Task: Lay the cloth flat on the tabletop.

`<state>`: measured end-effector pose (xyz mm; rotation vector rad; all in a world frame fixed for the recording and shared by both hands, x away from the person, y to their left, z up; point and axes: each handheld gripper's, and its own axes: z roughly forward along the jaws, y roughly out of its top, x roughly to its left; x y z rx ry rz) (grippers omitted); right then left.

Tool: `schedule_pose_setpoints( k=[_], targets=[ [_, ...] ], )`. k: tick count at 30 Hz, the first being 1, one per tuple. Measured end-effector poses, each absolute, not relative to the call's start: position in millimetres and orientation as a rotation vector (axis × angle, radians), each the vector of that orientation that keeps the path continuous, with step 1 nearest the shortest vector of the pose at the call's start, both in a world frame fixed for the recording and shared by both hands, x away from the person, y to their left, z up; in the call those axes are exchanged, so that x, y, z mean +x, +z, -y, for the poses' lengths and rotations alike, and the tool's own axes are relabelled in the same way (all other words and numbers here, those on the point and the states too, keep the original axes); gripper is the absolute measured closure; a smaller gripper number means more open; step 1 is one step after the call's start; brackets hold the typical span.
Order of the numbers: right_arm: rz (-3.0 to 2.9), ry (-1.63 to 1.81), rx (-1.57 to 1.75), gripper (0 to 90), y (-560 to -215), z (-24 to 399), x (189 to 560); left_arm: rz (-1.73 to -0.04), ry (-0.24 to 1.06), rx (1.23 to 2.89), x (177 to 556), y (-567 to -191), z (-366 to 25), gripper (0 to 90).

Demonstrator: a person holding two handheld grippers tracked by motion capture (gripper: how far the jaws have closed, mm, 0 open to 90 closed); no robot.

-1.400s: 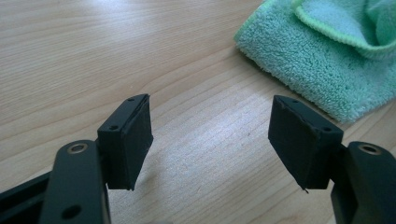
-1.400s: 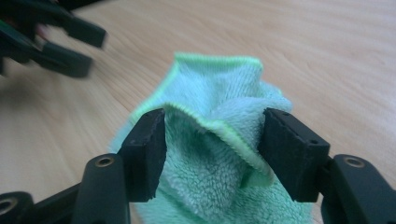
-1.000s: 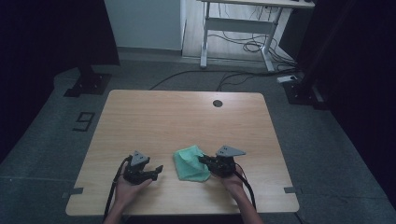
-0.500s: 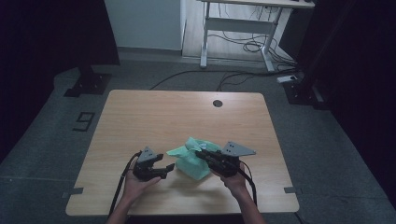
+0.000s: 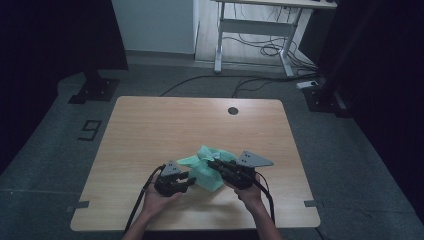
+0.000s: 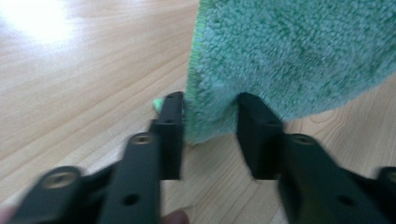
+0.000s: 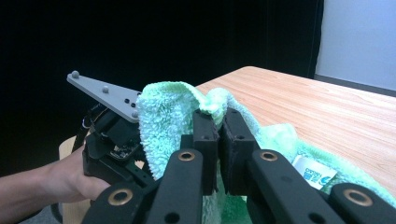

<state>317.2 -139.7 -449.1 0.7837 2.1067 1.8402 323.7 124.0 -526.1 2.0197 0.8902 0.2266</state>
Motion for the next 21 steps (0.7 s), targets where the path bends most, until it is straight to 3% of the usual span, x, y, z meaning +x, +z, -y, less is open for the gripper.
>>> schedule_pose_setpoints(
  k=[3,6,14,21],
  targets=[
    [-2.103,1.84,0.79,86.1,-450,140,318,-0.881,0.231,2.028,323,-527,-124,78.5],
    [-2.1,1.833,0.801,86.1,-451,141,319,-0.874,0.226,2.025,321,-527,-124,84.5],
    [-2.072,1.837,0.87,86.1,-454,149,321,-0.85,0.215,2.004,315,-520,-128,87.6],
    [-2.017,1.882,0.864,86.1,-435,154,307,-0.812,0.237,1.962,302,-498,-139,88.2]
  ],
)
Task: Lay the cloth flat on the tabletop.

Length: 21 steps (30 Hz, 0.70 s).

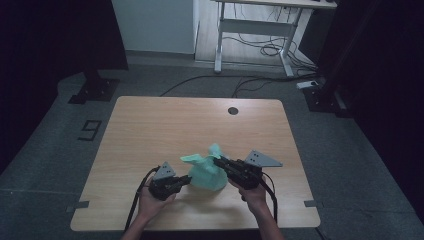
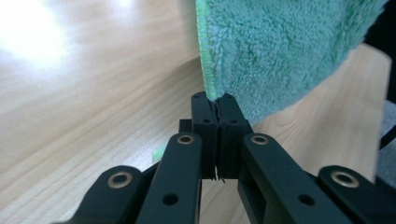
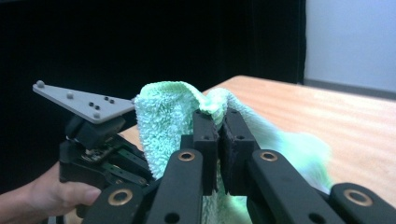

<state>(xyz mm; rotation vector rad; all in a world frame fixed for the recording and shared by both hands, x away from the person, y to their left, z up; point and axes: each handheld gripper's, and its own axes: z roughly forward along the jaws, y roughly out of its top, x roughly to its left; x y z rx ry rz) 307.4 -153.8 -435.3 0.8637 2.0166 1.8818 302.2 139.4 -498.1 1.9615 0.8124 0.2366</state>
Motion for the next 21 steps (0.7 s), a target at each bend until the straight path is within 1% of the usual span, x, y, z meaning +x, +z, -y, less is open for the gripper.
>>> schedule_pose_setpoints(
  k=[3,5,6,9,13,15,19,21],
  targets=[
    [-1.989,1.867,0.852,86.0,-428,156,301,-0.806,0.241,1.935,297,-488,-147,88.2],
    [-1.975,1.849,0.868,86.1,-424,157,303,-0.806,0.235,1.925,295,-484,-151,88.3],
    [-1.967,1.846,0.882,86.1,-422,158,304,-0.803,0.222,1.897,292,-476,-157,88.3],
    [-1.933,1.86,0.905,86.1,-412,163,306,-0.788,0.249,1.874,286,-462,-167,88.3],
    [-1.901,1.875,0.877,86.1,-403,167,299,-0.773,0.254,1.846,281,-450,-175,88.3],
    [-1.875,1.891,0.841,86.0,-395,173,288,-0.734,0.231,1.833,274,-440,-177,88.3],
    [-1.85,1.856,0.81,85.7,-386,175,284,-0.717,0.231,1.864,270,-440,-174,88.0],
    [-1.88,1.807,0.826,85.5,-388,168,299,-0.764,0.199,1.871,277,-450,-177,88.0]
  ],
)
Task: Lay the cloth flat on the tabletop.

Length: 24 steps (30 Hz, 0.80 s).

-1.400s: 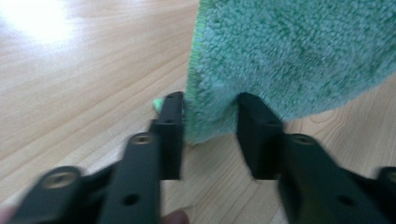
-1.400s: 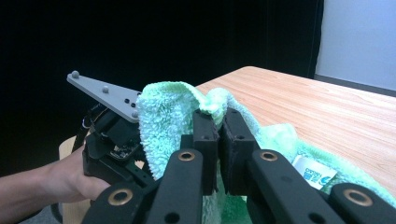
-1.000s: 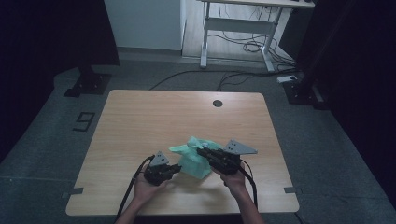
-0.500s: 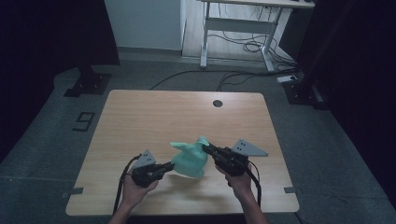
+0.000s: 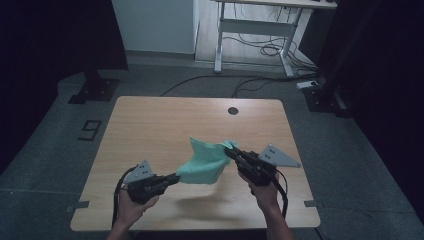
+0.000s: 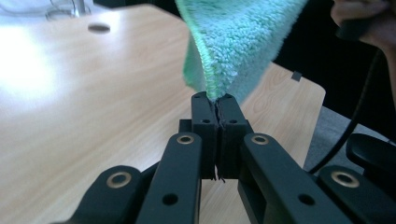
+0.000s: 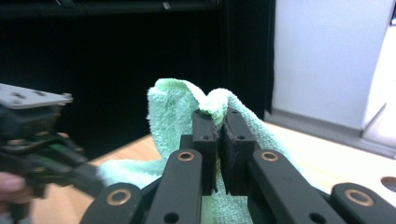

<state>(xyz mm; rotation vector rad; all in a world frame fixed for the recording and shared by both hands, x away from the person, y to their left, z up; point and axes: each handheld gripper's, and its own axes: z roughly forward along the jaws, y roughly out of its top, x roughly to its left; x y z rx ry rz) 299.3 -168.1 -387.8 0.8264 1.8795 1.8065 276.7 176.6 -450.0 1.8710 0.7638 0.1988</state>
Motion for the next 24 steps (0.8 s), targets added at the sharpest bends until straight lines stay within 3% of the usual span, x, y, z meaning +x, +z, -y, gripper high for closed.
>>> schedule_pose_setpoints(
  k=[5,7,8,11,24],
  targets=[
    [-2.052,1.686,0.931,81.9,-425,138,371,-0.923,0.143,1.895,302,-484,-187,87.9],
    [-2.115,1.606,1.024,61.7,-447,123,399,-0.988,0.128,1.893,313,-498,-192,87.6],
    [-2.106,1.573,1.11,58.3,-458,117,410,-0.988,0.128,1.893,313,-498,-192,87.5],
    [-2.047,1.571,1.147,49.2,-467,116,410,-1.05,0.12,1.905,322,-511,-198,87.1],
    [-2.18,1.341,1.291,46.9,-518,143,392,-1.098,0.113,1.91,325,-518,-201,86.0]
  ],
)
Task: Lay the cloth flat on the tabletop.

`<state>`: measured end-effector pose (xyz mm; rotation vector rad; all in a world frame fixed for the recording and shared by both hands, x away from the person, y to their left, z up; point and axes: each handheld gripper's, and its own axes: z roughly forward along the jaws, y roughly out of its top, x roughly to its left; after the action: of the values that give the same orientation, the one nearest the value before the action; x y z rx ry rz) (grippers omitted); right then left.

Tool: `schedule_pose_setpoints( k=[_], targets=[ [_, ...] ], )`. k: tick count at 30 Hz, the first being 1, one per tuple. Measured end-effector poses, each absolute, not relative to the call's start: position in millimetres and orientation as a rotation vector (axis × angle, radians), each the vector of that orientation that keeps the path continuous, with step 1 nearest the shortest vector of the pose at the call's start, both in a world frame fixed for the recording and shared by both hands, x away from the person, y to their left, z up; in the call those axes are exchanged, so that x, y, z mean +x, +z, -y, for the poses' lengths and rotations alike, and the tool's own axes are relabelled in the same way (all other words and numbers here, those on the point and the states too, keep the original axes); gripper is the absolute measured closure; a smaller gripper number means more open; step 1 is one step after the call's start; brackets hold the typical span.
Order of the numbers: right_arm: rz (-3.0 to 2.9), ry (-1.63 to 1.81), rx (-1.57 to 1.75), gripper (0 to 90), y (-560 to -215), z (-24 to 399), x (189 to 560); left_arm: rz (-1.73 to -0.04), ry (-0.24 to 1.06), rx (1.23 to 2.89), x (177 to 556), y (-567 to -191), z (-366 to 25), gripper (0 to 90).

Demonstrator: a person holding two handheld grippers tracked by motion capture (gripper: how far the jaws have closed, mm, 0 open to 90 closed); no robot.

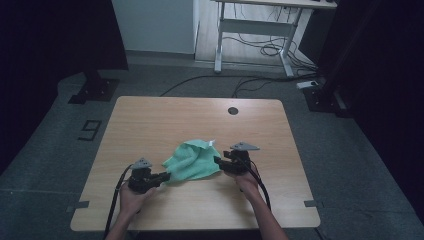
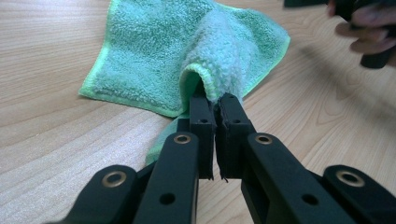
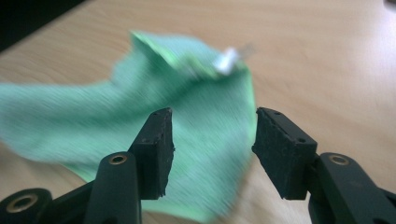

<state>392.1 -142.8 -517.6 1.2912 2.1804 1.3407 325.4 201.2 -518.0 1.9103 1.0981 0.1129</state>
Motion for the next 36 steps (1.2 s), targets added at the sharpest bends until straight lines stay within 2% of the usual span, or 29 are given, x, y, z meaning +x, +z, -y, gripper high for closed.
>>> schedule_pose_setpoints(
  k=[1,5,9,11,15,16,17,19,30,31,36],
  targets=[
    [-2.203,1.321,1.325,46.0,-529,145,394,-1.098,0.116,1.912,326,-518,-201,86.0],
    [-2.235,1.262,1.317,45.6,-539,139,394,-1.092,0.121,1.915,325,-518,-201,86.2],
    [-2.263,1.219,1.307,49.5,-545,133,395,-1.09,0.124,1.912,325,-518,-202,86.3],
    [-2.283,1.19,1.291,55.7,-547,130,395,-1.092,0.123,1.909,325,-518,-203,86.3],
    [-2.308,1.184,1.264,77.2,-550,129,396,-1.092,0.126,1.91,325,-518,-202,86.4],
    [-2.308,1.184,1.264,77.2,-550,129,396,-1.092,0.126,1.91,325,-518,-202,86.5],
    [-2.321,1.193,1.26,83.4,-550,129,396,-1.094,0.127,1.903,326,-518,-203,86.6],
    [-2.322,1.217,1.252,85.3,-547,130,396,-1.095,0.111,1.889,329,-517,-205,86.7],
    [-2.132,1.433,1.232,86.5,-489,146,411,-1.071,0.202,1.849,365,-474,-211,87.2],
    [-2.08,1.469,1.212,86.6,-472,147,416,-1.073,0.218,1.836,375,-464,-210,87.2],
    [-1.974,1.54,1.171,86.5,-438,149,428,-1.064,0.253,1.81,397,-437,-206,87.2]
  ],
)
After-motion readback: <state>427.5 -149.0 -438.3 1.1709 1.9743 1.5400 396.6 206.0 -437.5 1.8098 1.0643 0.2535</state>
